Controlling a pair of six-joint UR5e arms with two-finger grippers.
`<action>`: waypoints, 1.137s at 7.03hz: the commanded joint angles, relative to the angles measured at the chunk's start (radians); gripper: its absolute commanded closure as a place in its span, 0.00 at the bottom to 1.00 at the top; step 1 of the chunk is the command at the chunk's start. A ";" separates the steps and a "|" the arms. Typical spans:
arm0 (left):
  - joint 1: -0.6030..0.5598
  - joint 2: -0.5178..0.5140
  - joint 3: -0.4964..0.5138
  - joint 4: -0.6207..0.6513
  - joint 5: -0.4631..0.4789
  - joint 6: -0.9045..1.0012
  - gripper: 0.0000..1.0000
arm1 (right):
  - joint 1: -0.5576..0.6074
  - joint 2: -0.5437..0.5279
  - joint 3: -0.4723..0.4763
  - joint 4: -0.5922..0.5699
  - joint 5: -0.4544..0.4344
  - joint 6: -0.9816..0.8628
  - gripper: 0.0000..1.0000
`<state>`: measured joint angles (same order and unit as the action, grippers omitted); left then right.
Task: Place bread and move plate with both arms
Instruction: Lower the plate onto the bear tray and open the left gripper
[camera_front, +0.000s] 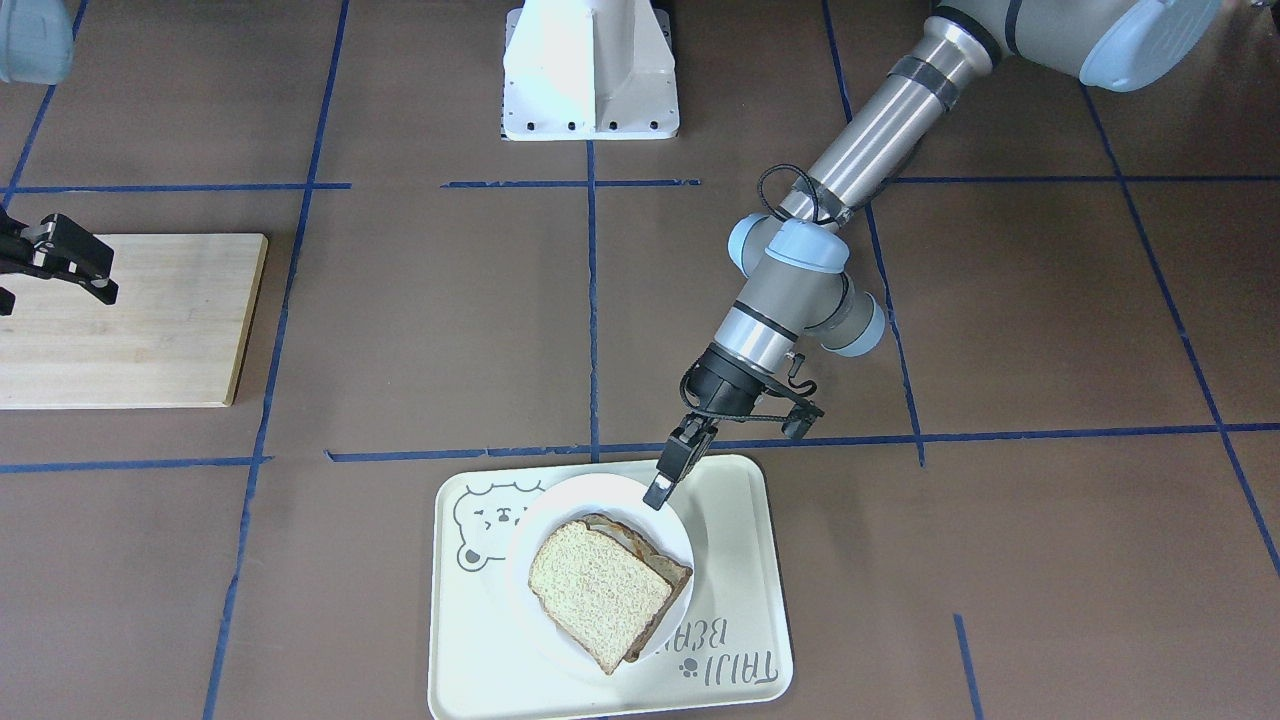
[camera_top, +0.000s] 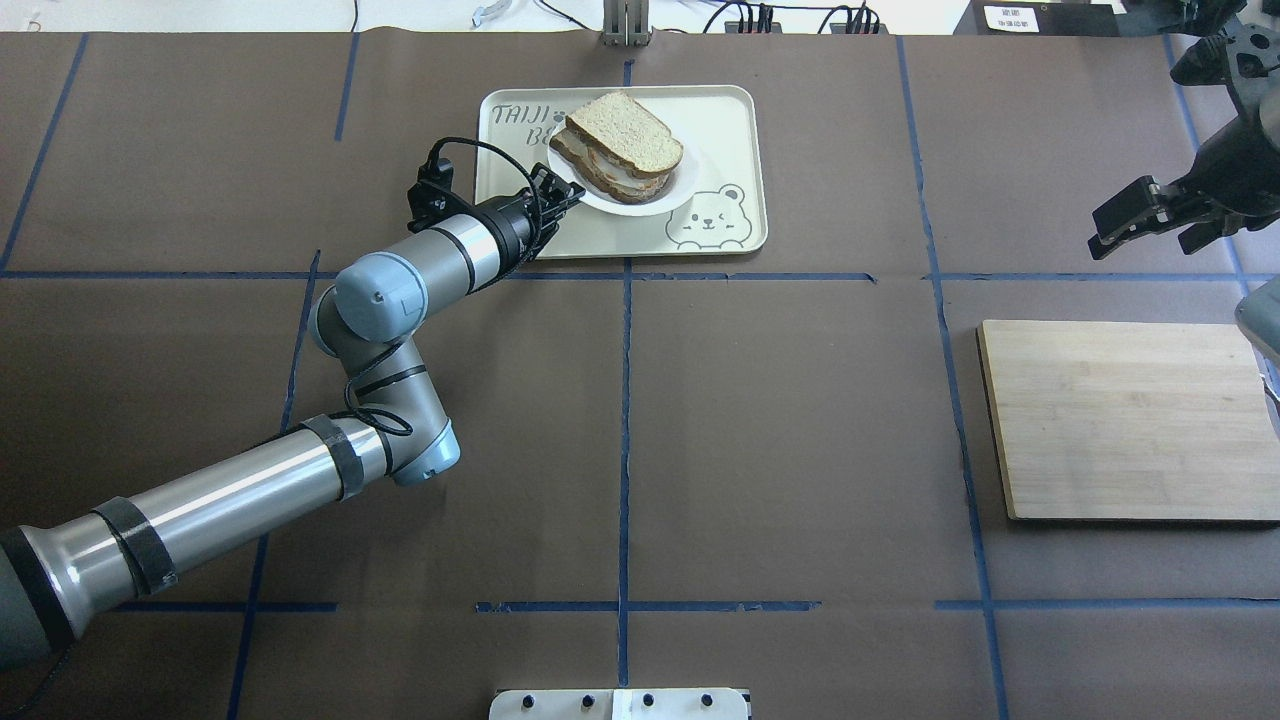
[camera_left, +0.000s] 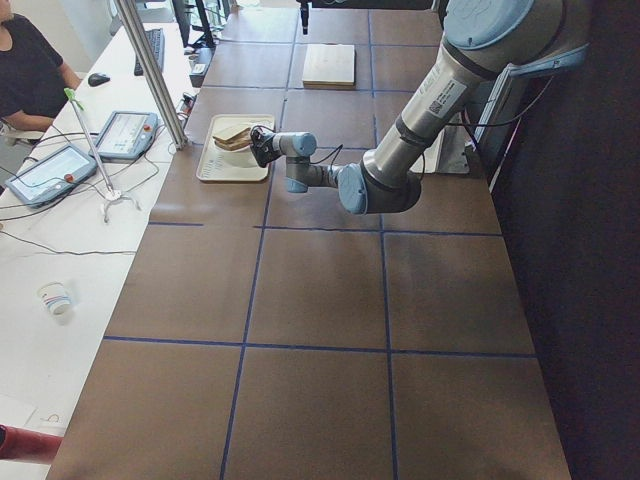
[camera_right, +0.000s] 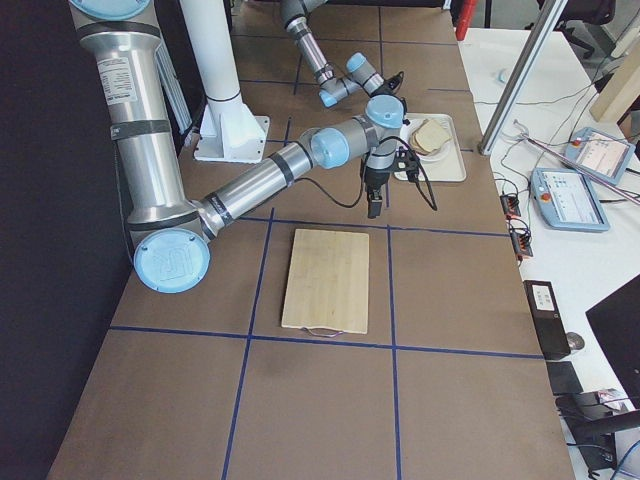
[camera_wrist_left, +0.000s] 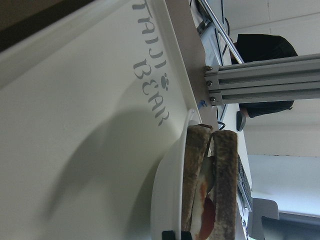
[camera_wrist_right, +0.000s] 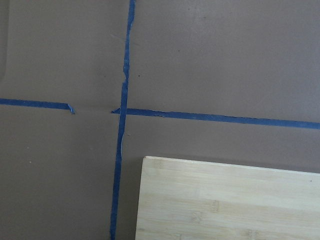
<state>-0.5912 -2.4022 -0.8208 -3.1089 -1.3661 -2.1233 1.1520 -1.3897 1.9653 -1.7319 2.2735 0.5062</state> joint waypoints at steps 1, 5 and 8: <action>-0.002 0.002 -0.004 0.000 -0.002 0.002 0.45 | 0.000 -0.002 -0.002 0.000 -0.003 -0.001 0.00; -0.079 0.072 -0.128 0.088 -0.140 0.022 0.00 | 0.000 0.000 -0.002 0.000 -0.003 -0.001 0.00; -0.145 0.198 -0.416 0.408 -0.310 0.222 0.00 | 0.000 0.000 0.000 0.000 -0.003 -0.001 0.00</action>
<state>-0.7156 -2.2516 -1.1250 -2.8388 -1.6150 -1.9997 1.1520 -1.3898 1.9644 -1.7315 2.2702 0.5047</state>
